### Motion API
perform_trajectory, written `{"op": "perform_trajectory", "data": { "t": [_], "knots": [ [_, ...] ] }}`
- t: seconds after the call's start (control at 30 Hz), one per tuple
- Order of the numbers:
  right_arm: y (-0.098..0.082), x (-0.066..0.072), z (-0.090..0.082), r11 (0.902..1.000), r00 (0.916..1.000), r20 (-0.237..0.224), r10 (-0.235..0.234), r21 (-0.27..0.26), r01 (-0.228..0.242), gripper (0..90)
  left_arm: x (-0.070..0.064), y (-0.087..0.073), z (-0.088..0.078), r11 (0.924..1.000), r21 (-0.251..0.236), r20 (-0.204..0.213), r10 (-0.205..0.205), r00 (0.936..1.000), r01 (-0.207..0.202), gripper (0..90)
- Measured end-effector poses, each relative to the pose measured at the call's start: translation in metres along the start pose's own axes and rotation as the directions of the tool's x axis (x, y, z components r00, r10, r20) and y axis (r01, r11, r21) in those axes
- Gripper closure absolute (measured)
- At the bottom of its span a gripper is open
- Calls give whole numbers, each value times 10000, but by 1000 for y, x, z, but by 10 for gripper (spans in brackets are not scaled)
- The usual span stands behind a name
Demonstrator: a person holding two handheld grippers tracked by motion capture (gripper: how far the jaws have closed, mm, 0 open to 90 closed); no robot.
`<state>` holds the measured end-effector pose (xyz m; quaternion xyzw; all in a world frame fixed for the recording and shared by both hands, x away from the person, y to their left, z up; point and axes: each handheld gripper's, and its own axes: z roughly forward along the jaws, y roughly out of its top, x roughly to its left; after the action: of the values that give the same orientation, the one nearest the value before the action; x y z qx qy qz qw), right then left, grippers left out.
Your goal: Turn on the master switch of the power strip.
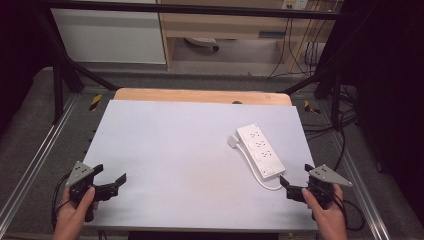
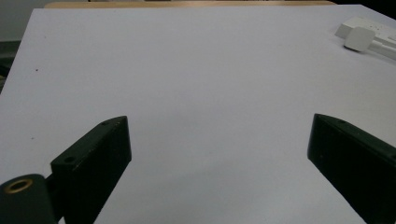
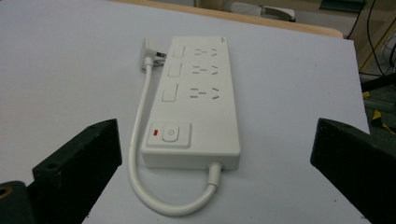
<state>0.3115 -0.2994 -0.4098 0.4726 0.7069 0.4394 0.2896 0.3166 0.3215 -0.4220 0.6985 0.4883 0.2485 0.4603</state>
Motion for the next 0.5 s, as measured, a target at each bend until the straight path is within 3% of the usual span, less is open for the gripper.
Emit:
{"op": "perform_trajectory", "data": {
  "t": [0.27, 0.5],
  "knots": [
    [-9, -5, 5, 9976, 10000, 2, 15, 696, -15, 28, 0, 0, 0, 10000, 0, 28, 24, 10000, -24, 62],
    [-17, -6, 12, 9870, 9996, -214, -209, 1589, 241, 30, 0, 0, 0, 10000, 2, 48, 46, 10000, -46, 62]
  ]
}}
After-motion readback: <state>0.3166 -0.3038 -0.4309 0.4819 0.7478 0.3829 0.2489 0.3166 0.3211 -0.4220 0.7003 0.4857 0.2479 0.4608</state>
